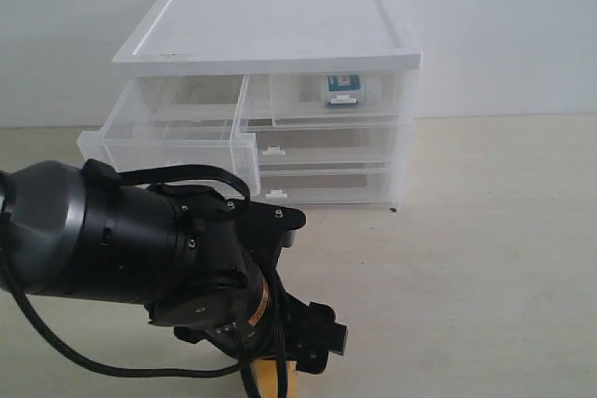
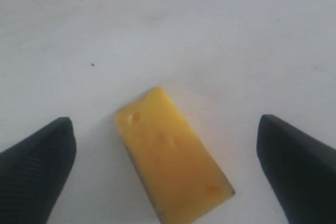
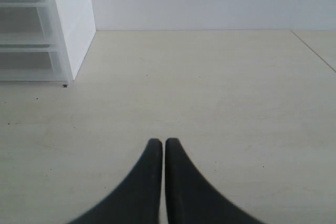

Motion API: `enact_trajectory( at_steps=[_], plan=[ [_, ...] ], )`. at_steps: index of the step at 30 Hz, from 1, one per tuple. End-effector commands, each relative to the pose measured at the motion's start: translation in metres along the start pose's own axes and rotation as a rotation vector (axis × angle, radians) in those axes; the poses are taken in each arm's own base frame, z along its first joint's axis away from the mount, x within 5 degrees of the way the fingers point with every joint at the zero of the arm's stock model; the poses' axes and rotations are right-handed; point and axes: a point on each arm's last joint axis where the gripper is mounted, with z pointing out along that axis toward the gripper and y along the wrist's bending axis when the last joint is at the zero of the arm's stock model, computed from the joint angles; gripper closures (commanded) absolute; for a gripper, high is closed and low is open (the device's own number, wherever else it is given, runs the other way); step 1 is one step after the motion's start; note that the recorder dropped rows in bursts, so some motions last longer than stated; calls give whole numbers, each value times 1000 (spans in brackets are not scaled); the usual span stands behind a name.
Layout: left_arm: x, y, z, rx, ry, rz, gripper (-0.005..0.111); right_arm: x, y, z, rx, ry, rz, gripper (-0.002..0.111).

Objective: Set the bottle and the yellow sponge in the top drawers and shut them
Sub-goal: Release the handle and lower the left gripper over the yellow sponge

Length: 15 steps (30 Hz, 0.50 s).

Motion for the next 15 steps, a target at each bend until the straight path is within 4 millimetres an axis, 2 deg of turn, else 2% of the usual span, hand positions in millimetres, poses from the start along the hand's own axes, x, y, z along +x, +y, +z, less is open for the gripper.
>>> enact_trajectory(
  at_steps=[1,4,9,15],
  plan=[
    [0,-3,0,-14,10,-10,20,0,0,0,1,-9,-2,108],
    [0,-3,0,-13,13,-16,22,0,0,0,1,-9,-2,108],
    [1,-2,0,-23,19,-16,34,0,0,0,1,-9,-2,108],
    [1,-1,0,-30,23,-16,34,0,0,0,1,-9,-2,108]
  ],
)
